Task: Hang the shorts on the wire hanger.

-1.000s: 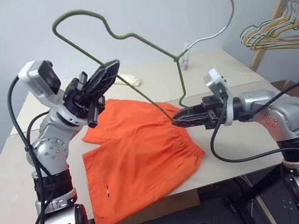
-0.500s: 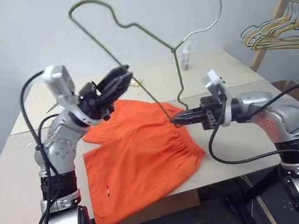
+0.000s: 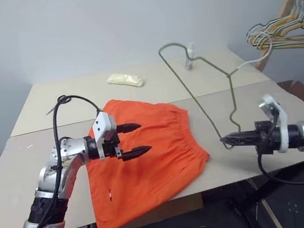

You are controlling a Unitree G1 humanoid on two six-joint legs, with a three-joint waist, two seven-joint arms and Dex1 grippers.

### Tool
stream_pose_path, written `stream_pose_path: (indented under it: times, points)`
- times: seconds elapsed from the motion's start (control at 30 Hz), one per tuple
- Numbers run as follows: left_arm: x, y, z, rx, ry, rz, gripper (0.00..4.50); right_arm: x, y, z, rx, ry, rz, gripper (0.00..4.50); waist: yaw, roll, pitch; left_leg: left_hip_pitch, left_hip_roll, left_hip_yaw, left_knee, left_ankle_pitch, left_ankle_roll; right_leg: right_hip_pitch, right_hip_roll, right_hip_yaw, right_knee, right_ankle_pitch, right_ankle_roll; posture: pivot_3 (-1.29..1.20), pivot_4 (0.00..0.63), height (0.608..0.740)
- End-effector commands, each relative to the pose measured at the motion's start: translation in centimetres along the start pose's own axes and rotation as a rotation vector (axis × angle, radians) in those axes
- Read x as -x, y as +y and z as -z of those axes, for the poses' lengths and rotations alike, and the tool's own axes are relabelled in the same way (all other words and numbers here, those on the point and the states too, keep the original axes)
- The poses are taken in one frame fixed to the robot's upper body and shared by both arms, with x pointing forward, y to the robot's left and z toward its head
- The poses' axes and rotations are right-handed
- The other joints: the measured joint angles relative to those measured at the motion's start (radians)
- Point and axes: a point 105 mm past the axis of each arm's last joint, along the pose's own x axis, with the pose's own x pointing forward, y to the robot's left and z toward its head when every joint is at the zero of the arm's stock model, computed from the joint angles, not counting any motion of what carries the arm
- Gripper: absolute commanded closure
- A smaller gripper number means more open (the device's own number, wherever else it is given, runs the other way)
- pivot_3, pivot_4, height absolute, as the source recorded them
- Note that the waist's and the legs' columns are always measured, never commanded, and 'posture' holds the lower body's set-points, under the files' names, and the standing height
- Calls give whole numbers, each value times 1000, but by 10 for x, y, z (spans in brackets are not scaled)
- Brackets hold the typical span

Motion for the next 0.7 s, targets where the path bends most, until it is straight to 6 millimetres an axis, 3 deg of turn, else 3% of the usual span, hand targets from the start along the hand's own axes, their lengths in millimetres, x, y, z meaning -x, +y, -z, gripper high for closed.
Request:
stream_pose_path:
  times: [0.03,0.2,0.37,0.7]
  points:
    - [5,-13,-6,-126,57,79,35,20,-1,14,-104,59,-3,4500,0,0,0,0,0,0,0,0,0,0,0,0,0,0,0,89,0,740]
    - [8,-19,3,-189,145,111,35,44,-15,35,-274,154,-6,4500,-1,3,2,10,1,1,0,-1,2,12,3,-1,-1,-1,0,100,0,740]
    - [7,-20,3,-220,162,103,35,61,-34,57,-410,287,32,4500,-2,3,2,10,1,2,2,-2,3,12,5,0,-1,-1,1,117,0,740]
    - [12,-23,6,-234,203,108,35,56,-66,74,-505,368,116,4500,1,4,2,10,1,2,2,-1,2,11,5,0,-1,-1,1,145,0,740]
